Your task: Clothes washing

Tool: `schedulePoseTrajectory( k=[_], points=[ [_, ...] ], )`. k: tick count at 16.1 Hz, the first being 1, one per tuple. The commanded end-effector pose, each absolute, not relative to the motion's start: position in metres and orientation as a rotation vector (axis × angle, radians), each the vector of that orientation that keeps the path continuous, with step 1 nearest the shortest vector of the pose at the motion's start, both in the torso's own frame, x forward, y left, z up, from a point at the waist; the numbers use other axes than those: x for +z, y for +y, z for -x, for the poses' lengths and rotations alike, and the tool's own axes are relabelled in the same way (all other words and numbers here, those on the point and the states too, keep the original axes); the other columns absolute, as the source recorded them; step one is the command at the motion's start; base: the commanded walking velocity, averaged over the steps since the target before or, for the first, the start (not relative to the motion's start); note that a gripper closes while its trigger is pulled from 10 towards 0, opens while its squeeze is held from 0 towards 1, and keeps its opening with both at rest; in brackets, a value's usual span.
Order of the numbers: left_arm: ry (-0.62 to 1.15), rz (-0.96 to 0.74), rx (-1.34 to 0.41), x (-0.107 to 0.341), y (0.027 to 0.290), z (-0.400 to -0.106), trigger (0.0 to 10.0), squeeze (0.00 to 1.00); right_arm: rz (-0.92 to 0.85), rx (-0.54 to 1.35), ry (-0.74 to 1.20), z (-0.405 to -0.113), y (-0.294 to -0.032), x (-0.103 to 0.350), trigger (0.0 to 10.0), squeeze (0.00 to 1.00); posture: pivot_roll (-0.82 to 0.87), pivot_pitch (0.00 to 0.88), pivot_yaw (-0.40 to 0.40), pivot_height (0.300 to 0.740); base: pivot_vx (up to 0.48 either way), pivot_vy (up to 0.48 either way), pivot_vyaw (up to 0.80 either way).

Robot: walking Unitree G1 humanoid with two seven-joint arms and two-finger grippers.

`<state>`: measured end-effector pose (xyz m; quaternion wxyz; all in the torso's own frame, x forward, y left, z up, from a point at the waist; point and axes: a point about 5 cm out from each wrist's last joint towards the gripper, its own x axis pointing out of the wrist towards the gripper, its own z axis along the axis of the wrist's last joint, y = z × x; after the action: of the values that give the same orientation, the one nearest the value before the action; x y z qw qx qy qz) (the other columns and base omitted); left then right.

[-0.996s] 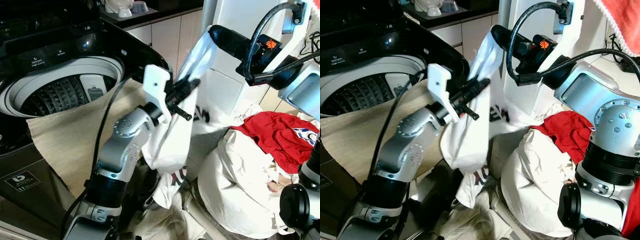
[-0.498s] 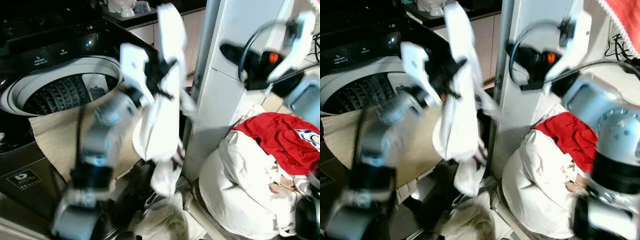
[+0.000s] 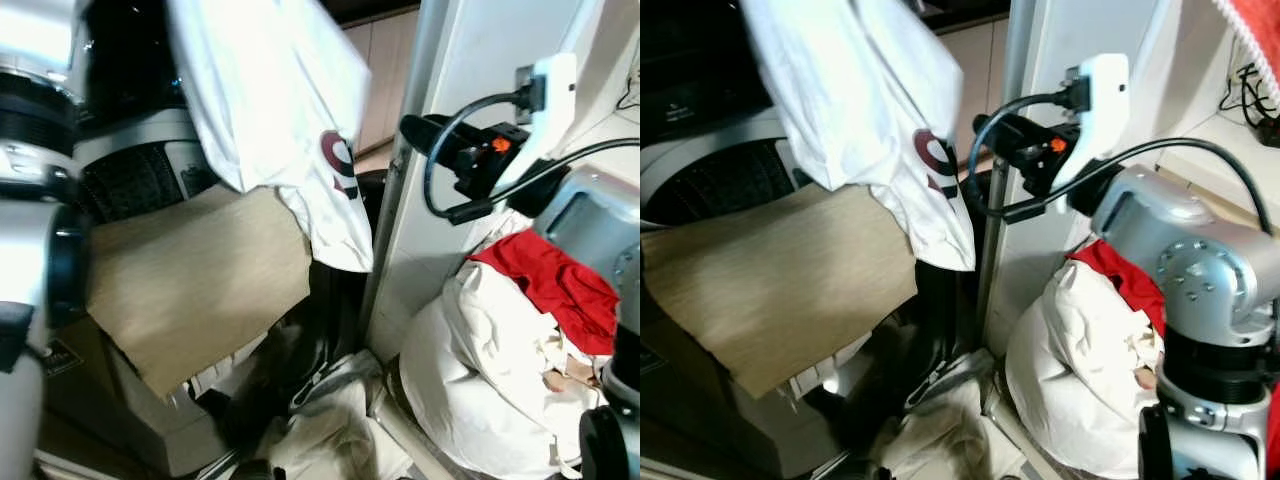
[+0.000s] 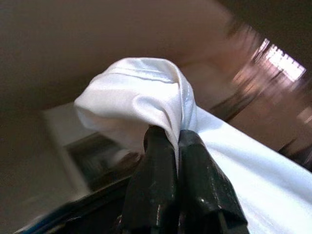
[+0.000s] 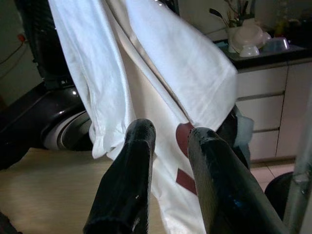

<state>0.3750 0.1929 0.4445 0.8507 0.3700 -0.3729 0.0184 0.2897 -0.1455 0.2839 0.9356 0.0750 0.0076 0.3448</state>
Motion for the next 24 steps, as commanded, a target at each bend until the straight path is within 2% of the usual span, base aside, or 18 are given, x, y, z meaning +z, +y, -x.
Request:
schedulePoseTrajectory(
  k=[1,2,3,5,7,8,9,10,11,12,13,14,19,22,23,24],
  points=[
    [-0.769,-0.903,0.107,0.441,0.194,-0.379,0.0,0.00,-0.137,0.720,-0.006,-0.285,-0.139,0.284,10.0,0.00,-0.08,0.000,0.057,0.740,0.000,0.000,0.00],
    [-0.644,-0.950,0.127,0.424,0.202,-0.391,0.0,0.00,-0.132,0.726,0.011,-0.282,-0.136,0.279,10.0,0.00,-0.08,0.000,0.057,0.740,0.000,0.000,0.00],
    [-0.456,-0.990,0.067,0.394,0.208,-0.403,0.0,0.00,-0.122,0.732,0.036,-0.280,-0.132,0.272,10.0,0.00,-0.08,0.000,0.057,0.740,0.000,0.000,0.00],
    [-0.196,-0.911,-0.064,0.353,0.215,-0.414,0.0,0.00,-0.097,0.758,0.065,-0.276,-0.127,0.265,10.0,0.00,-0.08,0.000,0.053,0.740,0.000,0.000,0.00],
    [-0.012,-0.862,-0.166,0.323,0.222,-0.417,0.0,0.00,-0.075,0.783,0.088,-0.273,-0.124,0.261,10.0,0.00,-0.07,0.000,0.044,0.740,0.000,0.000,0.00],
    [0.019,-0.861,-0.174,0.319,0.225,-0.416,0.0,0.00,-0.071,0.789,0.092,-0.272,-0.124,0.260,10.0,0.00,-0.07,0.000,0.043,0.740,0.000,0.000,0.00],
    [0.153,-0.890,-0.232,0.303,0.233,-0.414,0.0,0.00,-0.058,0.811,0.100,-0.271,-0.121,0.258,10.0,0.00,-0.06,0.000,0.035,0.740,0.000,0.000,0.00],
    [0.190,-0.914,-0.244,0.299,0.236,-0.413,7.2,0.00,-0.048,0.820,0.104,-0.271,-0.120,0.258,10.0,0.00,-0.06,0.000,0.035,0.740,0.000,0.000,0.00],
    [0.216,-0.869,-0.237,0.298,0.240,-0.413,10.0,0.00,-0.037,0.842,0.113,-0.269,-0.118,0.256,10.0,0.00,-0.06,0.000,0.034,0.740,0.000,0.000,0.00],
    [0.253,-0.803,-0.252,0.296,0.243,-0.411,10.0,0.78,-0.019,0.863,0.126,-0.267,-0.115,0.254,10.0,0.00,-0.06,0.000,0.036,0.740,0.000,0.000,0.00],
    [0.260,-0.781,-0.253,0.296,0.244,-0.411,10.0,0.78,-0.012,0.869,0.131,-0.266,-0.115,0.253,10.0,0.00,-0.06,0.000,0.036,0.740,0.000,0.000,0.00],
    [0.259,-0.785,-0.222,0.300,0.249,-0.410,10.0,1.00,0.003,0.884,0.146,-0.264,-0.113,0.250,10.0,0.00,-0.06,0.000,0.036,0.740,0.000,0.000,0.00],
    [0.285,-0.816,-0.184,0.309,0.264,-0.405,10.0,1.00,0.012,0.874,0.159,-0.266,-0.114,0.247,10.0,0.00,-0.05,0.000,0.035,0.740,0.000,0.000,0.00],
    [0.275,-0.851,-0.124,0.311,0.273,-0.403,10.0,1.00,-0.011,0.776,0.138,-0.276,-0.121,0.249,10.0,0.00,-0.05,0.000,0.034,0.740,0.000,0.000,0.00],
    [0.131,-0.703,-0.181,0.321,0.257,-0.407,10.0,1.00,-0.031,0.702,0.131,-0.283,-0.128,0.249,10.0,0.00,-0.05,0.000,0.035,0.740,0.000,0.000,0.00],
    [0.101,-0.665,-0.202,0.323,0.253,-0.408,10.0,1.00,-0.034,0.690,0.130,-0.284,-0.129,0.249,10.0,0.00,-0.05,0.000,0.035,0.740,0.000,0.000,0.00]
  ],
)
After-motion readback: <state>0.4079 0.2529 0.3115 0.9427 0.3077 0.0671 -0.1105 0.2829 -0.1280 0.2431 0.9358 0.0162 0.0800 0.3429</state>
